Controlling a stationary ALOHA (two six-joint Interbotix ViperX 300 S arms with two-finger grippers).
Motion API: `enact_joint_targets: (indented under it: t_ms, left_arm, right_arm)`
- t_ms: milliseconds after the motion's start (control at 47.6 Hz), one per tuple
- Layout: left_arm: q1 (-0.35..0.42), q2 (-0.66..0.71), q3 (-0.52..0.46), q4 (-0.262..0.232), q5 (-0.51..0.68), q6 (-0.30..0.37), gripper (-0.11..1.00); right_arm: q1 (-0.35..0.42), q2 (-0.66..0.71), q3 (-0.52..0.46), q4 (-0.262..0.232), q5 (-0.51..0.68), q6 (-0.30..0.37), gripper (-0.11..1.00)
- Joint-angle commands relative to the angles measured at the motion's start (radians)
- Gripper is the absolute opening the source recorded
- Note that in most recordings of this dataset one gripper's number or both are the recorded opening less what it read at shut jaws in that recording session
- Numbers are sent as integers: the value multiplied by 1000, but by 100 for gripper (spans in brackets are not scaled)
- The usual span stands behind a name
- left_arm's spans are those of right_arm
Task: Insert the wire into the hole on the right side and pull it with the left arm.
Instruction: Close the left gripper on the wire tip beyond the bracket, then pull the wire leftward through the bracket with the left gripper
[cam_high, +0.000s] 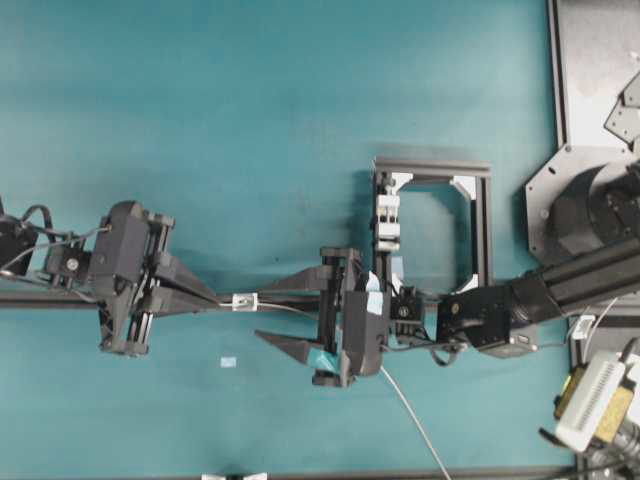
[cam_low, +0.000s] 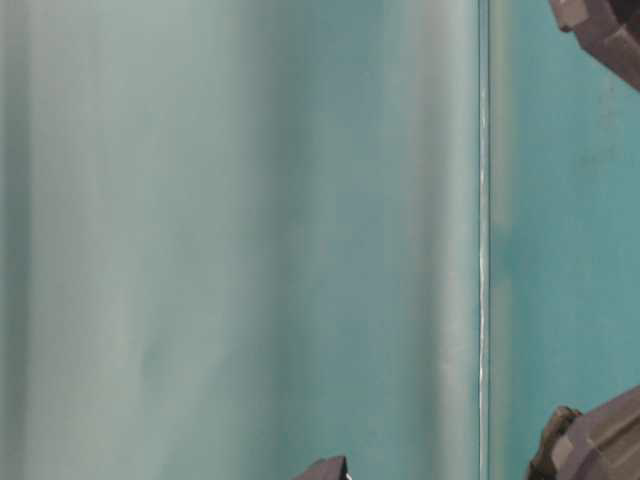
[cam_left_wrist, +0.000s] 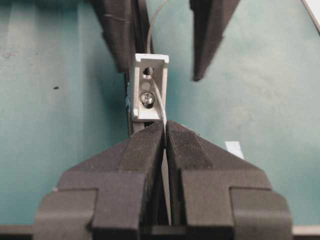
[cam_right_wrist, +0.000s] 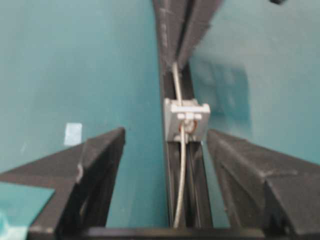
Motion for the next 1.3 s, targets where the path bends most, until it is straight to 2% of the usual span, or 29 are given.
enact_joint_targets:
  t_ms: [0, 715, 1114, 1283]
  left_arm:
    - [3, -32, 2, 2, -3, 2, -10]
    - [-25, -241, 222, 2, 15, -8, -10]
    - [-46, -337, 276, 2, 141, -11, -10]
    - [-52, -403, 325, -2, 213, -46, -10]
  right_arm:
    - [0, -38, -3, -5, -3, -5, 74]
    - [2, -41, 6, -5, 9, -8, 74]
    - [2, -41, 9, -5, 9, -8, 74]
    - [2, -41, 8, -5, 18, -8, 74]
